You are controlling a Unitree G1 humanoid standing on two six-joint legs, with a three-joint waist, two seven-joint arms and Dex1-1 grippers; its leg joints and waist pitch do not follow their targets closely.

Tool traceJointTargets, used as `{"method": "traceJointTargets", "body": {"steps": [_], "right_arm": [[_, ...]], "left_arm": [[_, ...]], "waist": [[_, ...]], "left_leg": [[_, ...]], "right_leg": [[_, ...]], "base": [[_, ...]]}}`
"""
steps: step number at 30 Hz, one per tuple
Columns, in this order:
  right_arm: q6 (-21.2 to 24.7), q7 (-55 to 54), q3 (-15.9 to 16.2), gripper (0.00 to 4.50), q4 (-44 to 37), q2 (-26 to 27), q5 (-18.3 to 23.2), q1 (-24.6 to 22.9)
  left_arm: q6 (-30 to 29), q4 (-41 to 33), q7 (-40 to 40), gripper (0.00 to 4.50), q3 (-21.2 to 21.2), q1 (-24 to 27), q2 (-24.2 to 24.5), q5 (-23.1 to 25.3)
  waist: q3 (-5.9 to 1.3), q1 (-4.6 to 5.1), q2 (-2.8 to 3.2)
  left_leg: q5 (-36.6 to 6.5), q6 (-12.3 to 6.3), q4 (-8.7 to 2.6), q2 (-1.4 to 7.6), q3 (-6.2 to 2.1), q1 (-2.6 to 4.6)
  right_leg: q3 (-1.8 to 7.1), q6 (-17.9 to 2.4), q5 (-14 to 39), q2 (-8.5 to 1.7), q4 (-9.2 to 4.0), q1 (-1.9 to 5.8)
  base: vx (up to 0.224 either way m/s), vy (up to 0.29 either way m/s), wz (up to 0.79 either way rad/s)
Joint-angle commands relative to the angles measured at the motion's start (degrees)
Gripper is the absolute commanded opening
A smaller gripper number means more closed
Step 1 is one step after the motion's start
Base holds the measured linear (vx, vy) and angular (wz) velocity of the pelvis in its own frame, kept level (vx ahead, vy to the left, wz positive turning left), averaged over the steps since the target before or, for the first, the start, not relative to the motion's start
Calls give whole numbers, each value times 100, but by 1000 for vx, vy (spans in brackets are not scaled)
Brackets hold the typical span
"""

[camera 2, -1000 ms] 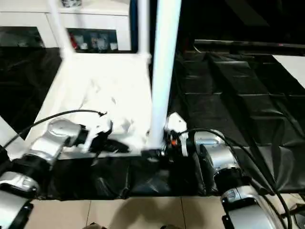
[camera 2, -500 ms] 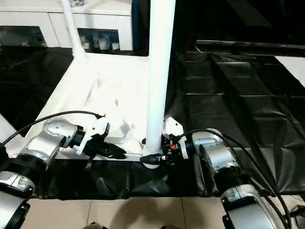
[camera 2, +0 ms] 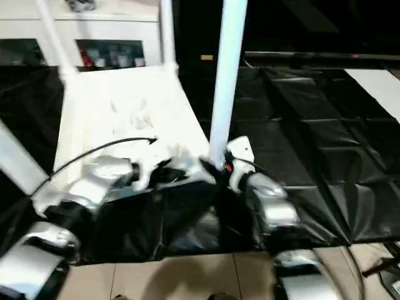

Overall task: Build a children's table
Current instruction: Rotate leg to tighten

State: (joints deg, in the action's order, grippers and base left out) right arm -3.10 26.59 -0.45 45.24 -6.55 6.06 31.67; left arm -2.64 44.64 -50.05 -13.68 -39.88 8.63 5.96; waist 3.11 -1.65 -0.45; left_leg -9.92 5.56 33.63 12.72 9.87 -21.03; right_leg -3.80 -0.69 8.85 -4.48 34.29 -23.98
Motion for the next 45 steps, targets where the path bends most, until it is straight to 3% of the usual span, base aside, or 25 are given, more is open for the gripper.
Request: {"method": "traceJointTargets", "body": {"steps": [1, 3, 8, 11, 17, 18, 19, 22, 33, 34, 45], "right_arm": [[-115, -420, 167, 276, 189, 328, -268, 98], [-267, -466, 114, 345, 182, 374, -265, 135], [-415, -117, 239, 384, 116, 202, -370, 169], [-285, 567, 210, 403, 17, -16, -99, 175], [34, 2555, 619, 403, -549, -519, 206, -93], [135, 2947, 705, 403, -702, -614, 289, -167], [177, 3162, 763, 403, -789, -677, 332, -204], [341, 3763, 921, 403, -963, -820, 462, -256], [540, 5024, 1403, 313, -987, -1076, 371, -127], [550, 5078, 1432, 289, -980, -1074, 362, -113], [645, 5250, 1450, 259, -998, -1066, 417, -98]], "left_arm": [[174, -58, 114, 0, -106, -124, -362, -95], [227, -78, 39, 0, -117, -99, -356, -94], [328, -178, -236, 0, -127, -13, -162, -111], [476, -219, -584, 0, -117, 35, 74, -190], [717, -246, -1463, 0, -142, 91, 513, -342], [787, -242, -1672, 0, -160, 100, 600, -374], [784, -259, -1845, 0, -160, 114, 657, -425], [770, -309, -2334, 0, -138, 143, 795, -577], [648, -292, -3484, 0, -251, 71, 1145, -784], [643, -290, -3507, 0, -254, 70, 1154, -784], [681, -210, -3534, 0, -214, 60, 1152, -738]], "waist": [[-402, -18, 0], [-412, -4, -17], [-416, -22, -2], [-417, -27, -3], [-413, -45, -3], [-417, -54, -76], [-413, -90, -24], [-409, -143, -22], [-403, -256, -34], [-403, -261, -35], [-414, -300, -35]], "left_leg": [[-1345, -230, -372, -24, 45, 15], [-1378, -232, -373, -22, 49, 15], [-1321, -327, -370, -11, 58, 27], [-1328, -415, -367, -9, 60, 22], [-1332, -494, -366, 11, 58, 22], [-1292, -542, -360, 16, 66, 13], [-1244, -547, -365, 36, 68, 21], [-1226, -491, -364, 47, 78, 35], [-1288, -346, -379, 52, 80, 59], [-1261, -355, -380, 53, 80, 54], [-1151, -332, -374, 54, 80, 59]], "right_leg": [[182, -989, 1981, -265, -470, 317], [184, -1027, 1861, -263, -464, 320], [193, -1181, 1472, -254, -431, 330], [189, -1253, 1342, -259, -419, 351], [191, -1348, 1232, -254, -394, 371], [188, -1349, 1184, -246, -390, 384], [189, -1359, 1186, -259, -372, 372], [188, -1389, 1233, -263, -365, 357], [196, -1337, 1425, -278, -360, 335], [198, -1336, 1421, -280, -361, 334], [198, -1337, 1292, -281, -344, 339]], "base": [[0, 0, 0], [0, 0, 0], [0, 0, 0], [0, 0, 0], [0, 0, 0], [0, 0, 0], [0, 0, 0], [0, 0, 0], [0, 0, 0], [0, 0, 0], [0, 0, 0]]}}
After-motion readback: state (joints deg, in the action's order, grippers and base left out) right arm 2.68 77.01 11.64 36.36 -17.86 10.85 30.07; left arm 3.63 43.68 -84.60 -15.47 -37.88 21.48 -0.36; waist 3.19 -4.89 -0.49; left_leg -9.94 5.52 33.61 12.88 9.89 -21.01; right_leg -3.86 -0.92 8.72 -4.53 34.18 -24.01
